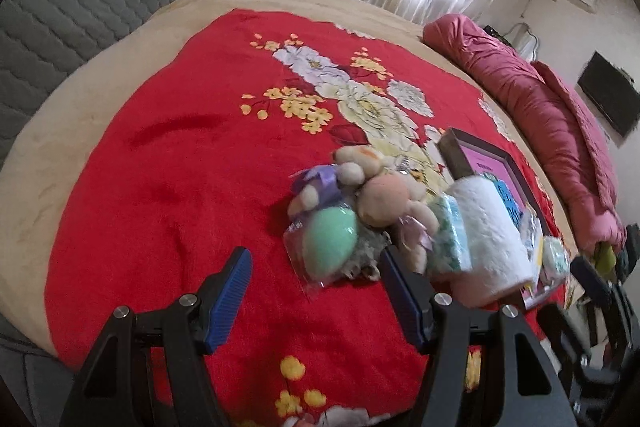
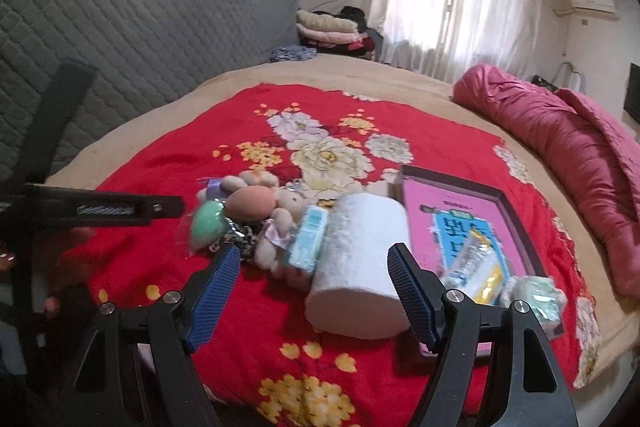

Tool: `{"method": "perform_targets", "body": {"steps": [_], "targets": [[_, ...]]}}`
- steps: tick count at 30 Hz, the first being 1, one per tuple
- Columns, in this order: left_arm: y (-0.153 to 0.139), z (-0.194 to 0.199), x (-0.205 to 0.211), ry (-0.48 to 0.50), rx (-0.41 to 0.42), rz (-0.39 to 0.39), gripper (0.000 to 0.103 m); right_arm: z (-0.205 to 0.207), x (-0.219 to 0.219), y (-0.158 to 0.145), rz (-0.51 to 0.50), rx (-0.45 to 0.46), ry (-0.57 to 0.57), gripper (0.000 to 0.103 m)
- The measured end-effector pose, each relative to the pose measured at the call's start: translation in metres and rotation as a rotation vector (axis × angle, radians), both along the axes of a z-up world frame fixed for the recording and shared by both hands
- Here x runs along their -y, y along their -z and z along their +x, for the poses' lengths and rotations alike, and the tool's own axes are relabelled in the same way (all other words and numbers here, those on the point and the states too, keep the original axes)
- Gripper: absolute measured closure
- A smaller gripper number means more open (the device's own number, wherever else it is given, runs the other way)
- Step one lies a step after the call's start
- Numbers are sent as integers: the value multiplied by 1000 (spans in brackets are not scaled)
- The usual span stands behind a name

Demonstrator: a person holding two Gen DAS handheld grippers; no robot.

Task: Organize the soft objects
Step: 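Reach the left gripper to the teddy bear while the right reaches the pink sponge, then close the left gripper on the teddy bear while the right grips the pink sponge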

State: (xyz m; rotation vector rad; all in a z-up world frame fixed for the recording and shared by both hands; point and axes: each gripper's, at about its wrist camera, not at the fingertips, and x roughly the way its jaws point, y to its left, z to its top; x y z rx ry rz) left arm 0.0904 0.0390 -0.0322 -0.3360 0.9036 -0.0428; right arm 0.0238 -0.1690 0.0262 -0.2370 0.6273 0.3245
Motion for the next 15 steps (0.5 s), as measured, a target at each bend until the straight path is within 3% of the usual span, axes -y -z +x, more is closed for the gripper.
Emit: {"method": "perform_targets", "body": {"steps": [15], "targets": [[20, 67, -13, 62, 4, -106, 37, 38, -38, 23, -20, -59, -72, 26]]}}
